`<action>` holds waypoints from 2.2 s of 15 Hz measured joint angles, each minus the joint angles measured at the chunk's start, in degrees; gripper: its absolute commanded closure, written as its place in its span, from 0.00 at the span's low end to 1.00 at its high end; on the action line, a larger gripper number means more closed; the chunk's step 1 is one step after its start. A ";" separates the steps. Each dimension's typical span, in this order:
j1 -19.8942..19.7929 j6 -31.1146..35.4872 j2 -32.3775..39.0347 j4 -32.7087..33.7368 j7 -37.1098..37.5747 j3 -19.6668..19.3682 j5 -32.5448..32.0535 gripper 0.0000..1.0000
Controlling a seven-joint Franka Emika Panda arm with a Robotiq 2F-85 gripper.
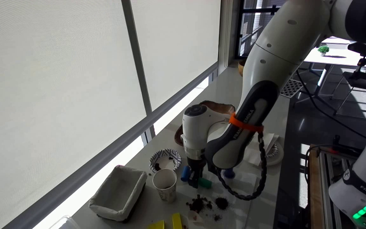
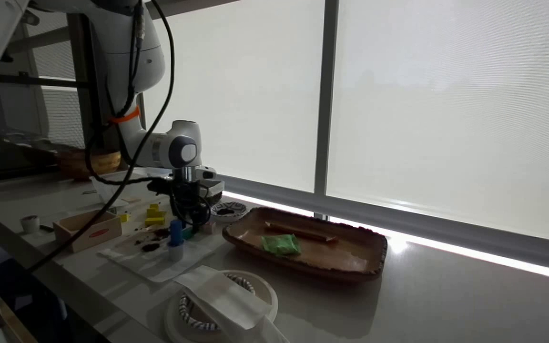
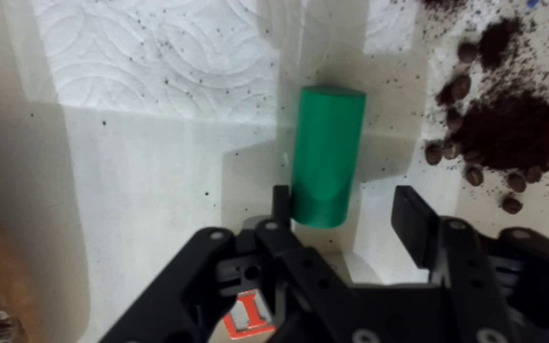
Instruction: Put the green block on top of the blue block at the front.
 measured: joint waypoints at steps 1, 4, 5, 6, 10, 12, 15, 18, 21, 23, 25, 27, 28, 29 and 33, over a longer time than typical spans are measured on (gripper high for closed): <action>0.19 0.00 0.12 0.17 0.18 -0.21 -0.08 0.81; 0.66 0.00 0.23 0.36 0.37 -0.73 -0.19 0.92; 0.66 0.00 0.23 0.36 0.37 -0.77 -0.19 0.92; 0.61 0.00 0.21 0.36 0.37 -0.77 -0.19 0.92; -0.27 3.00 -1.24 -0.92 -0.70 -0.27 0.13 0.92; -0.84 6.88 -4.56 -4.03 -0.84 0.01 0.37 0.92; -0.67 8.68 -13.40 -11.13 -0.44 -0.34 -0.20 0.92; -0.06 8.68 -23.65 -18.26 4.04 -1.11 -5.39 0.92; -0.09 8.75 -33.88 -24.48 11.50 -0.90 -13.31 0.92; -0.64 8.93 -40.64 -28.36 16.21 0.23 -17.31 0.92; -1.48 10.60 -46.53 -31.24 20.64 1.71 -20.51 0.92; -2.46 14.23 -49.17 -30.47 25.66 2.80 -24.88 0.92; -3.23 16.81 -49.49 -30.11 27.98 3.13 -27.16 0.92; -4.33 19.83 -49.28 -29.87 30.16 3.49 -29.87 0.92; -14.81 35.58 -47.71 -29.84 36.73 7.73 -45.30 0.92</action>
